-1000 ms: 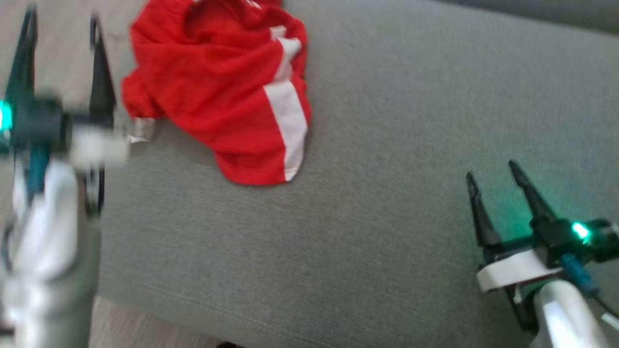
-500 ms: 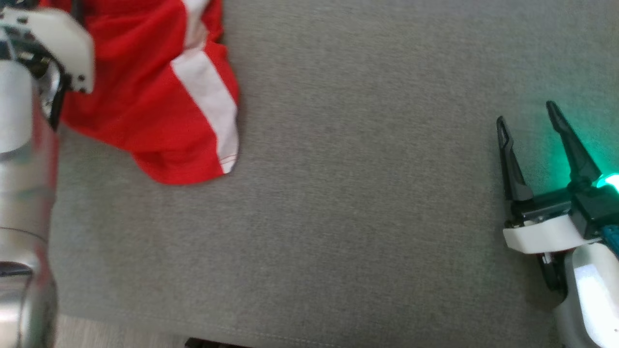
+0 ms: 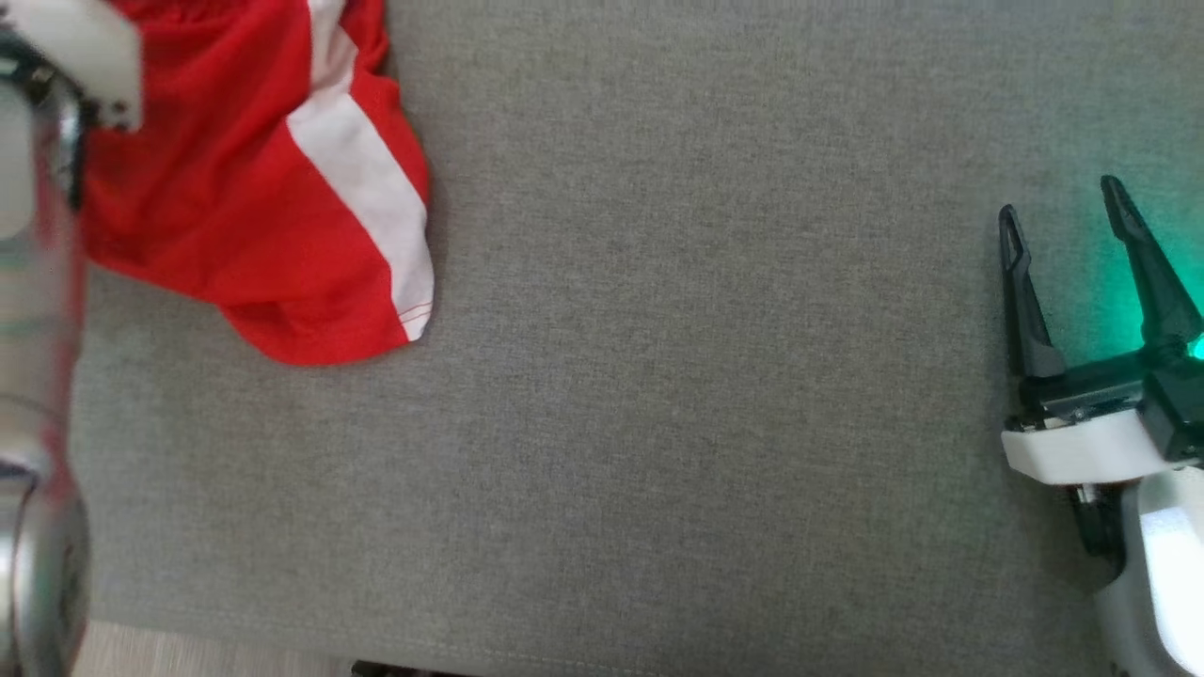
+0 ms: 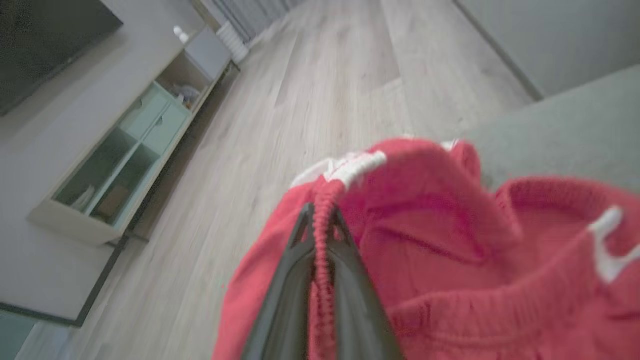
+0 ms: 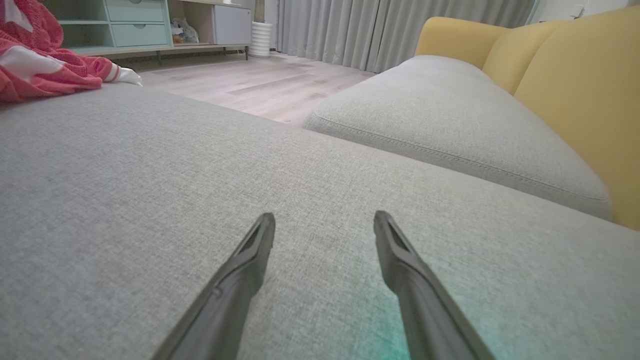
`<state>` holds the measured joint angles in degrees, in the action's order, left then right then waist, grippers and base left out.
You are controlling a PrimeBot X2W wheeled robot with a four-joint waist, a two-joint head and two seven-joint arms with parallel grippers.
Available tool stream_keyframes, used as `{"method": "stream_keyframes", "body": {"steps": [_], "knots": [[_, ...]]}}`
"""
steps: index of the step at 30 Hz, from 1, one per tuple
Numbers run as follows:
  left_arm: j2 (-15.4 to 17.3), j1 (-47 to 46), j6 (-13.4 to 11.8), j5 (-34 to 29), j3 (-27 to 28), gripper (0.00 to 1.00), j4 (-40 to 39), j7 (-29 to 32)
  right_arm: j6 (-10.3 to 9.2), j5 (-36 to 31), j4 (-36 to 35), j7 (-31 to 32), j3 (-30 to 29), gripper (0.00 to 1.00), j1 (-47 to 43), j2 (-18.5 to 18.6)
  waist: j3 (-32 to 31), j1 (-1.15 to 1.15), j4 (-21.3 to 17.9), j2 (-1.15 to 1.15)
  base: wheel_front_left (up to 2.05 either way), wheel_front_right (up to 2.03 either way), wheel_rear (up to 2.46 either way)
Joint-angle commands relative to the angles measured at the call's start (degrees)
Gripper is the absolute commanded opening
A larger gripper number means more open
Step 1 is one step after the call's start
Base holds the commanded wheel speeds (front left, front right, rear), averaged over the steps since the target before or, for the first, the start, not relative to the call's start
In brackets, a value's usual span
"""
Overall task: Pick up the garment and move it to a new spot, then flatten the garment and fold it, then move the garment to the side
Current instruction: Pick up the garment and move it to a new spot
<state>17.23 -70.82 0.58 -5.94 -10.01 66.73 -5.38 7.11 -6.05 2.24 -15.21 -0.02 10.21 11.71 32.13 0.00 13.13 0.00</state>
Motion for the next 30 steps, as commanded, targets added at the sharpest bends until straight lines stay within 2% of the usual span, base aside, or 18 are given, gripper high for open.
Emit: {"method": "stream_keyframes", "body": {"steps": [1,6,11,18,22,27,30], "knots": [[2.61,-2.48,0.11,0.35,0.47,0.0,-1.52,-1.13,0.37,0.06,1.09,0.21,1.6,1.0,-1.87,0.25,-1.35,0.0,0.26,0.0,0.0,0.0,0.0],[-0.24,-5.72,2.7,0.44,-1.55,0.0,-2.46,-6.08,0.37,0.69,2.61,0.21,4.35,1.0,-1.86,-1.5,-6.91,0.0,-1.06,0.0,0.0,0.0,0.0],[-3.41,-8.62,5.17,0.12,-4.63,0.0,-5.68,-7.97,0.37,1.59,3.94,0.21,5.38,1.0,-2.53,-4.27,-13.2,0.0,-4.56,0.0,0.0,0.0,0.0],[-5.8,-10.81,6.78,1.49,-9.31,0.0,-10.76,-7.88,0.37,2.91,4.7,0.21,5.8,1.0,-4.74,-7.53,-21.36,0.0,-13.29,0.0,0.0,0.0,0.0],[-7.43,-11.51,6.88,4.96,-13.74,0.0,-13.54,-6.3,0.37,3.74,4.68,0.21,6.16,1.0,-5.92,-8.45,-24.34,0.0,-18.91,0.0,0.0,0.0,0.0],[-8.76,-13.05,6.89,10.09,-17.01,0.0,-17.29,-5.31,0.37,5.84,4.14,0.21,6.45,1.0,-6.77,-8.78,-25.85,0.0,-25.18,0.0,0.0,0.0,0.0],[-10.31,-13.98,6.9,11.47,-18.25,0.0,-18.28,-4.4,0.37,7.77,3.72,0.21,6.12,1.0,-7.15,-8.8,-25.82,0.0,-27.61,0.0,0.0,0.0,0.0]]}}
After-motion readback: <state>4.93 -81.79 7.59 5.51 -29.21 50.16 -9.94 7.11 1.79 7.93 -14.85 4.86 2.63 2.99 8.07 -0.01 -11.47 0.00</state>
